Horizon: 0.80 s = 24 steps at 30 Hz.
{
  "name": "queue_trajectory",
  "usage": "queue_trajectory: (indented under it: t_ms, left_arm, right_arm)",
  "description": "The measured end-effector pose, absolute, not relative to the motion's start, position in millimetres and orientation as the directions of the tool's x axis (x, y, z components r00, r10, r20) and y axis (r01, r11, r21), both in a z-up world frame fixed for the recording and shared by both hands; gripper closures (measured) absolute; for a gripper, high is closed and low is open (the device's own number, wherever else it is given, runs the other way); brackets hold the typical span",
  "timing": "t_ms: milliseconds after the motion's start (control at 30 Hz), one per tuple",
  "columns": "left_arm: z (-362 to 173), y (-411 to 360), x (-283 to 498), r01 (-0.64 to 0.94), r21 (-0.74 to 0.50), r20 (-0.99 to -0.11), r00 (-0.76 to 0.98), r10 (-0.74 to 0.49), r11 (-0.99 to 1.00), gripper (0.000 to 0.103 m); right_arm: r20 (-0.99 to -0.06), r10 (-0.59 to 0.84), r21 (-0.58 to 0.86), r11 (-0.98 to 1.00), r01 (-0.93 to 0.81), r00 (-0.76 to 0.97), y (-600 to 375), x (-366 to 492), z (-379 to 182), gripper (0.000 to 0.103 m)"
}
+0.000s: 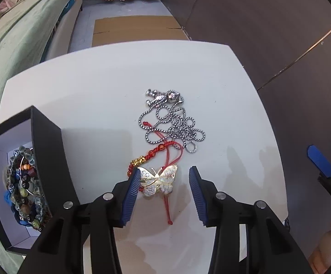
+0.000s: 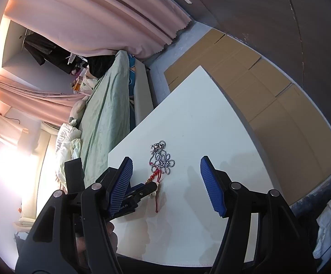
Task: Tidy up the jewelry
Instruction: 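Grasp the gold butterfly charm on the red string with the left gripper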
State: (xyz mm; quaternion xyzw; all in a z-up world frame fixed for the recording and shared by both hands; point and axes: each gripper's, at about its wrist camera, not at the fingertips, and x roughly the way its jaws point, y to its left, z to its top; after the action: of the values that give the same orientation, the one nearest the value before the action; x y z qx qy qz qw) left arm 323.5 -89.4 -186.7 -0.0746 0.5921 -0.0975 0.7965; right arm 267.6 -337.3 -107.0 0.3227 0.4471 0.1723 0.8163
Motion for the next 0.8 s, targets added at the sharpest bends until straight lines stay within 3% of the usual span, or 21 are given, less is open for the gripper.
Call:
queue_trajectory:
  t_ms: [233, 400, 533, 667, 800]
  left_arm:
    - [-190, -94, 322, 0.077, -0.195, -0.938, 0.276, -0.209, 0.978, 0.059]
    - [-192, -109, 322, 0.137, -0.128, -0.945, 0.284, -0.163, 0.982, 0.050]
    - [-195, -116, 319, 0.167, -0.076, -0.951, 0.285, -0.122, 0.983, 0.055]
    - [-193, -113, 317, 0.162, -0.049, -0.949, 0.299, -0.096, 0.986, 0.069]
    - [-191, -106, 317, 0.153, -0.081, -0.946, 0.300, -0.124, 0.985, 0.071]
  right_arm:
    - [-0.622, 0.569, 0.678, 0.735, 0.008, 0.538, -336, 265, -107, 0.041]
    - [-0.629, 0.565, 0.671, 0.742, 0.005, 0.533, -331, 267, -106, 0.041]
    - [-0.632, 0.565, 0.668, 0.744, 0.004, 0.530, -329, 266, -107, 0.041]
    - [-0.633, 0.560, 0.667, 0.745, 0.010, 0.535, -329, 265, -108, 0.041]
    - [-0.635, 0.557, 0.664, 0.747, 0.011, 0.535, -328, 265, -109, 0.041]
